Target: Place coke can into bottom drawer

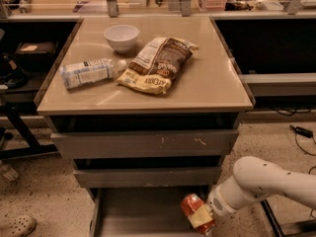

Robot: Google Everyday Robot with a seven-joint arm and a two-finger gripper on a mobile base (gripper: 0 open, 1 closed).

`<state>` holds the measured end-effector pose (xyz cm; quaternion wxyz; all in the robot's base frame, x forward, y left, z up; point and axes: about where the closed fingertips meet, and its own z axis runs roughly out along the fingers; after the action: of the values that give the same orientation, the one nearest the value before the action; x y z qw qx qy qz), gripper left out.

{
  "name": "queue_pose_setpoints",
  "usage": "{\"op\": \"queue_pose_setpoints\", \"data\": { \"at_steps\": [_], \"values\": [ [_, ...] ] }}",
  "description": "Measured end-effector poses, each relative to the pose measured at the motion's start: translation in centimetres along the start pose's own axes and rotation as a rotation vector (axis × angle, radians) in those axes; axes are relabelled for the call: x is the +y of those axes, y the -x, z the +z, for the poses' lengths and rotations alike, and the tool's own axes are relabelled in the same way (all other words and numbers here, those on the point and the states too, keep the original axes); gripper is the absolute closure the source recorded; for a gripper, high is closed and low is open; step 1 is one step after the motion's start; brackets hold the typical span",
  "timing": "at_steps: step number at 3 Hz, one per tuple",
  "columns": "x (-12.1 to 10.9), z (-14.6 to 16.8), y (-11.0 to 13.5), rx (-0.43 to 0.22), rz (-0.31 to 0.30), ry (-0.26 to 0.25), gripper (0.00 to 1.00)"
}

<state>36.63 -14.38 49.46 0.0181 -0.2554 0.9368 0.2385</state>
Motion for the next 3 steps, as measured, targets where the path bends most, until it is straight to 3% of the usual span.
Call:
{"op": "queue_pose_setpoints", "data": {
  "at_steps": [1,3],
  "values": [
    [-0.1,2.3,0.2,-0.029,0.009,0.033,1.0],
    [-1.6,12.7,2.2,-0.161,0.112,0.176,1.0]
  ]
}}
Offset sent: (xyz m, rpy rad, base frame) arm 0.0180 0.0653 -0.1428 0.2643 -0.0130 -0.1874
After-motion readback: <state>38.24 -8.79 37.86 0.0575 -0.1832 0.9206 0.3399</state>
